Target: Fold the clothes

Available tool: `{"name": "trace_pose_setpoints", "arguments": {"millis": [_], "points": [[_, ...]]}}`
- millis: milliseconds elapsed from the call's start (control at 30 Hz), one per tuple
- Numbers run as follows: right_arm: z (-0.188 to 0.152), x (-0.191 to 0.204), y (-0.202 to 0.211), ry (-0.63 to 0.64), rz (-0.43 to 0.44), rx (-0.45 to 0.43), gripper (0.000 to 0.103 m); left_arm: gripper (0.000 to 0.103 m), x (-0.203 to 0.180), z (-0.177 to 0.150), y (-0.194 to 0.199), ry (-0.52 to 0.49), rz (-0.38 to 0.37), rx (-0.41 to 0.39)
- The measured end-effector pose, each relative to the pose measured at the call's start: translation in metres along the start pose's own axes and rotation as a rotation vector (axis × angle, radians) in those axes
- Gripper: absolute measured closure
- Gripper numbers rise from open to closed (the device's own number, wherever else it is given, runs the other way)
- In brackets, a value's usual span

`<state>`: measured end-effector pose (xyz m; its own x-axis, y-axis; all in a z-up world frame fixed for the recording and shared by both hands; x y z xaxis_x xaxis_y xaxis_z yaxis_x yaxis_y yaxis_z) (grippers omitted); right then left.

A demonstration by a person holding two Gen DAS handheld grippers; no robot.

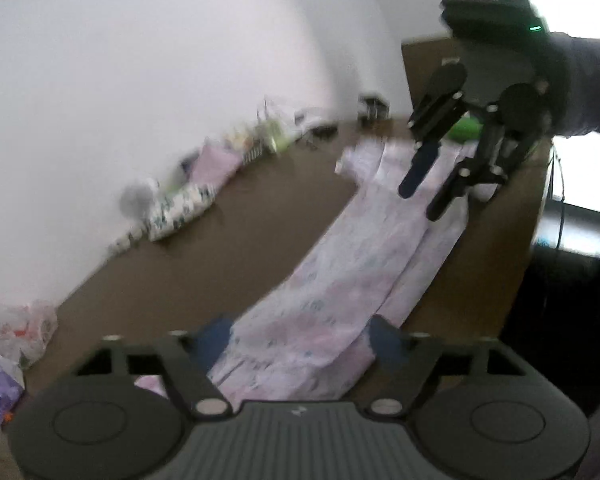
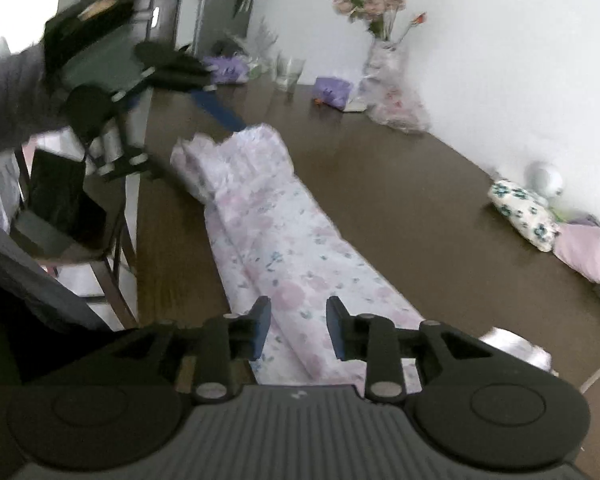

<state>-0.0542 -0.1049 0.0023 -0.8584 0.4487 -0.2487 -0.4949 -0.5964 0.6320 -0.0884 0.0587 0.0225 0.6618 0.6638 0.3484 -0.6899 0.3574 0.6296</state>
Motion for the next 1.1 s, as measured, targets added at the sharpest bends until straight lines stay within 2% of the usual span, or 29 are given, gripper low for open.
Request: {"name": "trace_pose_setpoints", "arguments": {"millis": [33, 133, 167, 233, 267, 333, 433, 500, 533, 567, 633, 700, 767, 833, 900, 1000, 1033, 1067, 1100], "points": [[-0.004, 0.0, -0.009, -0.006, -0.022, 0.026, 0.087, 0.057, 0.005, -0.007, -0.009, -0.008, -0.005, 0.041], [-0.017, -0.001, -0.018, -0.062, -0.046, 0.062, 0.091, 0.063, 0.027, -0.024, -0.01, 0.051, -0.009, 0.078], [-0.02, -0.002, -0.021, -0.085, -0.051, 0.075, 0.092, 0.072, 0.035, -0.028, -0.006, 0.086, -0.011, 0.074], [-0.025, -0.001, -0.021, -0.119, -0.06, 0.076, 0.092, 0.083, 0.051, -0.026, 0.001, 0.124, 0.032, 0.041], [-0.027, -0.001, -0.02, -0.133, -0.064, 0.072, 0.092, 0.083, 0.058, -0.025, 0.004, 0.14, 0.058, 0.022], [-0.029, 0.0, -0.017, -0.16, -0.072, 0.065, 0.092, 0.086, 0.063, -0.03, 0.001, 0.141, 0.08, 0.038], [-0.03, -0.002, -0.017, -0.19, -0.085, 0.062, 0.091, 0.091, 0.055, -0.055, -0.009, 0.113, 0.062, 0.143], [-0.027, -0.002, -0.012, -0.207, -0.094, 0.051, 0.09, 0.091, 0.056, -0.067, 0.0, 0.155, 0.043, 0.163], [-0.024, -0.003, -0.006, -0.223, -0.096, 0.034, 0.09, 0.088, 0.058, -0.07, 0.008, 0.194, 0.032, 0.148], [-0.02, -0.007, 0.001, -0.254, -0.098, 0.007, 0.09, 0.088, 0.064, -0.068, 0.022, 0.257, 0.018, 0.096], [-0.01, -0.013, 0.009, -0.327, -0.128, -0.036, 0.09, 0.085, 0.083, -0.057, 0.054, 0.408, -0.007, -0.064], [0.002, -0.018, 0.01, -0.41, -0.166, -0.071, 0.09, 0.072, 0.1, -0.042, 0.078, 0.528, 0.067, -0.197], [0.015, -0.009, -0.004, -0.483, -0.157, -0.09, 0.09, 0.063, 0.104, -0.02, 0.077, 0.589, 0.148, -0.267], [0.024, 0.007, -0.028, -0.466, -0.17, -0.086, 0.09, 0.059, 0.097, -0.006, 0.053, 0.715, 0.142, -0.295], [0.023, 0.014, -0.047, -0.445, -0.232, -0.056, 0.09, 0.059, 0.078, 0.002, 0.014, 0.81, 0.074, -0.257], [0.013, 0.009, -0.05, -0.501, -0.271, -0.047, 0.09, 0.06, 0.056, -0.012, -0.031, 0.888, 0.086, -0.161], [0.007, 0.004, -0.045, -0.527, -0.291, -0.043, 0.09, 0.064, 0.053, -0.022, -0.04, 0.907, 0.106, -0.118], [-0.001, -0.002, -0.041, -0.552, -0.315, -0.033, 0.09, 0.076, 0.051, -0.031, -0.048, 0.922, 0.127, -0.073], [-0.01, -0.008, -0.037, -0.574, -0.349, -0.012, 0.09, 0.079, 0.051, -0.037, -0.049, 0.919, 0.149, -0.065]]}}
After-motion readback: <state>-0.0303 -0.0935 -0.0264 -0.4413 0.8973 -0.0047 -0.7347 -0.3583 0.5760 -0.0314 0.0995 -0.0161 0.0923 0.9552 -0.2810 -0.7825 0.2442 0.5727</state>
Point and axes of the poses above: each gripper's, at about its wrist camera, not at the fingertips, and y roughly against the way its jaws point, x to its left, z to its top, the point moved 8 cm from there along -y, roughly the way its jaws point, and after that the axes turned 4 degrees about -z, right-handed, at the moved point
